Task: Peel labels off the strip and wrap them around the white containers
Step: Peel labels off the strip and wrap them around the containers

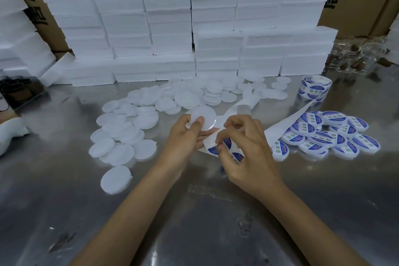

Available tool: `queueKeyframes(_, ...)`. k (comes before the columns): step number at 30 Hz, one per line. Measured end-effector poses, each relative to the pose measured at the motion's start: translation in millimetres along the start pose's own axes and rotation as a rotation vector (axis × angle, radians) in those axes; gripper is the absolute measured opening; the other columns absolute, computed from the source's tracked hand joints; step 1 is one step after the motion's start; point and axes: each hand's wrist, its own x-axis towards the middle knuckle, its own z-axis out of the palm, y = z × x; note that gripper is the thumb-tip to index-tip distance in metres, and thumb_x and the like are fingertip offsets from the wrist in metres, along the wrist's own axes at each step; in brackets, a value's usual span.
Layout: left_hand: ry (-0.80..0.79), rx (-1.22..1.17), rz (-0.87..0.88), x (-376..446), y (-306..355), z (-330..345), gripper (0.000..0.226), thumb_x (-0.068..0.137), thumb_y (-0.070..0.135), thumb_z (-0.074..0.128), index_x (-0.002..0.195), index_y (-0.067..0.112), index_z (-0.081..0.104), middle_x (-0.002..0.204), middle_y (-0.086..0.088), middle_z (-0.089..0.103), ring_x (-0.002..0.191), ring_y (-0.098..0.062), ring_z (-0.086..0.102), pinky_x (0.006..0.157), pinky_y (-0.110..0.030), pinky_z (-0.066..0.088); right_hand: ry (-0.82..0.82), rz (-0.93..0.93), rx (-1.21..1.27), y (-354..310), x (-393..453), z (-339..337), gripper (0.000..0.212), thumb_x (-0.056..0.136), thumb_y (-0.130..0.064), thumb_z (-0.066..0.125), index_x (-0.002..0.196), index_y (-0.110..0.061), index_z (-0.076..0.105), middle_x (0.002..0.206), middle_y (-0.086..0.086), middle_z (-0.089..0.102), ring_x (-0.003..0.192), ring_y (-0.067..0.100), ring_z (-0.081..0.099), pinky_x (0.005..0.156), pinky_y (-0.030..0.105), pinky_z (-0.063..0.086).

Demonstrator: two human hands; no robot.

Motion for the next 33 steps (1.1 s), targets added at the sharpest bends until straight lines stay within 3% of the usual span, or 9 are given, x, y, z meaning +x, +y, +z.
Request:
queueKeyframes(6, 0.146, 0.111, 0.034, 6, -2, -3, 0.019, 0.104, 0.023, 0.051, 0.117, 0.011, 0.057, 0.103, -0.005, 0.074, 0.094, -0.017, 0.074, 0.078, -0.024, 0.060, 0.124, 0.114, 0.240, -7, 4, -8, 0.024, 0.079, -0.004, 0.062, 0.095, -0.017, 0.052, 0.096, -0.017, 0.053, 0.095, 0.013, 0.052, 0.082, 0.027, 0.044)
queueKeyframes(9, 0.191, 0.189, 0.107, 5, 0, -6, 0.012, 0.102, 0.027, 0.055, 0.105, 0.017, 0.061, 0.089, 0.009, 0.075, 0.089, -0.011, 0.072, 0.082, -0.027, 0.057, 0.202, 0.224, 0.382, -8, 6, -11, 0.027, 0.084, -0.002, 0.062, 0.097, -0.022, 0.049, 0.092, -0.023, 0.058, 0.090, 0.013, 0.057, 0.082, 0.021, 0.045)
queueKeyframes(12, 0.282, 0.396, 0.279, 2, 8, -11, 0.015, 0.098, 0.033, 0.060, 0.091, 0.020, 0.062, 0.085, 0.010, 0.070, 0.090, -0.005, 0.065, 0.077, -0.021, 0.047, 0.261, 0.371, 0.569, -3, 12, -14, 0.035, 0.087, 0.002, 0.066, 0.097, -0.027, 0.050, 0.089, -0.014, 0.061, 0.084, 0.013, 0.060, 0.077, 0.021, 0.048)
queueKeyframes(16, 0.381, 0.481, 0.403, -3, 17, -15, 0.011, 0.096, 0.042, 0.061, 0.086, 0.040, 0.060, 0.106, 0.009, 0.065, 0.114, -0.017, 0.057, 0.099, -0.039, 0.046, 0.294, 0.508, 0.780, 1, 20, -17, 0.030, 0.087, 0.003, 0.068, 0.097, -0.021, 0.052, 0.088, 0.000, 0.066, 0.078, 0.012, 0.063, 0.074, 0.031, 0.053)
queueKeyframes(18, 0.417, 0.571, 0.472, -5, 19, -13, 0.005, 0.100, 0.042, 0.055, 0.098, 0.044, 0.059, 0.106, 0.018, 0.061, 0.119, -0.014, 0.050, 0.106, -0.042, 0.039, 0.287, 0.544, 0.810, 2, 20, -17, 0.029, 0.087, 0.002, 0.069, 0.097, -0.020, 0.053, 0.092, 0.009, 0.067, 0.079, 0.013, 0.064, 0.077, 0.037, 0.054)
queueKeyframes(22, 0.531, 0.756, 0.680, -9, 21, -13, 0.031, 0.105, 0.038, 0.045, 0.134, 0.035, 0.055, 0.123, 0.016, 0.060, 0.123, -0.008, 0.049, 0.106, -0.028, 0.027, 0.281, 0.579, 0.801, 2, 20, -18, 0.028, 0.086, 0.002, 0.070, 0.099, -0.017, 0.054, 0.097, 0.015, 0.067, 0.081, 0.016, 0.065, 0.079, 0.040, 0.055)
queueKeyframes(25, 0.323, 0.501, 0.602, -8, 23, -10, 0.035, 0.106, 0.029, 0.047, 0.137, 0.042, 0.049, 0.122, 0.018, 0.061, 0.105, -0.002, 0.062, 0.086, -0.005, 0.044, 0.290, 0.601, 0.823, 1, 21, -18, 0.027, 0.086, 0.003, 0.069, 0.096, -0.018, 0.054, 0.095, 0.015, 0.068, 0.077, 0.013, 0.064, 0.073, 0.033, 0.055)
queueKeyframes(29, -0.033, 0.077, 0.297, -11, 18, 8, 0.041, 0.105, 0.004, 0.045, 0.132, 0.031, 0.060, 0.137, -0.014, 0.056, 0.102, -0.023, 0.073, 0.092, -0.037, 0.058, 0.257, 0.596, 0.900, -2, 21, -21, 0.027, 0.083, 0.003, 0.073, 0.096, -0.015, 0.057, 0.095, 0.018, 0.068, 0.075, 0.015, 0.065, 0.069, 0.027, 0.054)
queueKeyframes(33, -0.236, -0.183, 0.041, -12, 7, 17, 0.033, 0.106, 0.009, 0.043, 0.130, 0.015, 0.063, 0.137, -0.018, 0.060, 0.118, -0.028, 0.066, 0.102, -0.041, 0.053, 0.220, 0.567, 0.861, -6, 22, -19, 0.029, 0.080, 0.002, 0.076, 0.095, -0.015, 0.058, 0.091, 0.013, 0.069, 0.074, 0.013, 0.065, 0.067, 0.024, 0.053)
